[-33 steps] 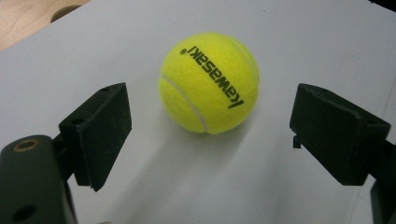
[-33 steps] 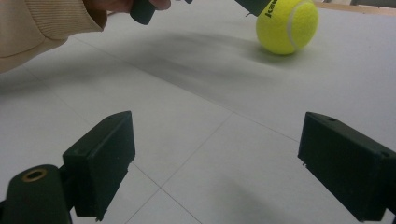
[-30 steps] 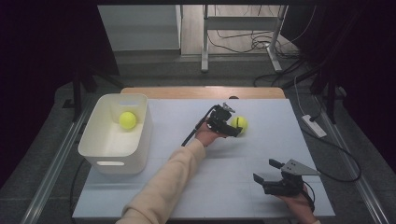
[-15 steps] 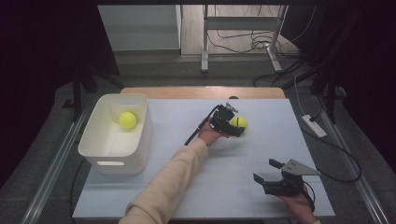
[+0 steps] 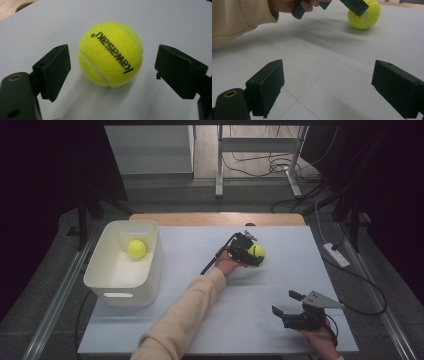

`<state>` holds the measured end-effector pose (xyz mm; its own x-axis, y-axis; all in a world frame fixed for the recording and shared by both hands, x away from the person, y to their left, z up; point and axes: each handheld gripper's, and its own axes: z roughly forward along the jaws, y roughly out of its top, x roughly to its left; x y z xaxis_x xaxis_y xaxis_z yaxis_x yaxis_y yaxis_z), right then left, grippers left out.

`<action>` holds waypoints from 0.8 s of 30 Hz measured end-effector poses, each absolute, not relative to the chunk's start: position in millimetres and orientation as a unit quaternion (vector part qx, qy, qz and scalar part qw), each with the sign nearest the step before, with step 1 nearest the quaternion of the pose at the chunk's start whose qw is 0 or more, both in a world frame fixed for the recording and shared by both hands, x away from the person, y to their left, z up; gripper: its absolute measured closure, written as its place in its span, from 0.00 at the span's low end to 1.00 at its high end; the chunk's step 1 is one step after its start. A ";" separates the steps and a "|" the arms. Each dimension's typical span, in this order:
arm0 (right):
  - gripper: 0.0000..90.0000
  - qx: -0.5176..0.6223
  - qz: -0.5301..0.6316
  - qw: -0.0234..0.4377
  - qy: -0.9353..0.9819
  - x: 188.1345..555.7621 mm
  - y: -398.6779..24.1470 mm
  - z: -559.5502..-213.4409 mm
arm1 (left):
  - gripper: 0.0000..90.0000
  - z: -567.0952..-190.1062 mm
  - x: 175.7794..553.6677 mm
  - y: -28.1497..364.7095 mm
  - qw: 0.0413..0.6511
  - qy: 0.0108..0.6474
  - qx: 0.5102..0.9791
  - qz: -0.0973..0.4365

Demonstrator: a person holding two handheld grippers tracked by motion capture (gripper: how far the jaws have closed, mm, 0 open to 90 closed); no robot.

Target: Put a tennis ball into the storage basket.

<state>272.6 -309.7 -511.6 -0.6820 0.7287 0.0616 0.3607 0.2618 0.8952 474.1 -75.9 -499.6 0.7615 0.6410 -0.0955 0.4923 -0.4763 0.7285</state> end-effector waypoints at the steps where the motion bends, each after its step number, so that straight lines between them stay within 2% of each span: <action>1: 0.12 0.353 0.495 0.186 0.772 272.6 -309.9 -511.6 | 0.16 -499.8 474.6 -76.7 0.387 0.330 0.855 0.098; 13: 0.12 0.351 0.496 0.187 0.772 272.3 -311.0 -511.0 | 0.16 -505.9 480.6 -81.2 0.381 0.339 0.855 0.094; 24: 0.12 0.351 0.496 0.187 0.772 272.1 -310.8 -510.9 | 0.29 -507.9 482.9 -83.0 0.381 0.337 0.857 0.086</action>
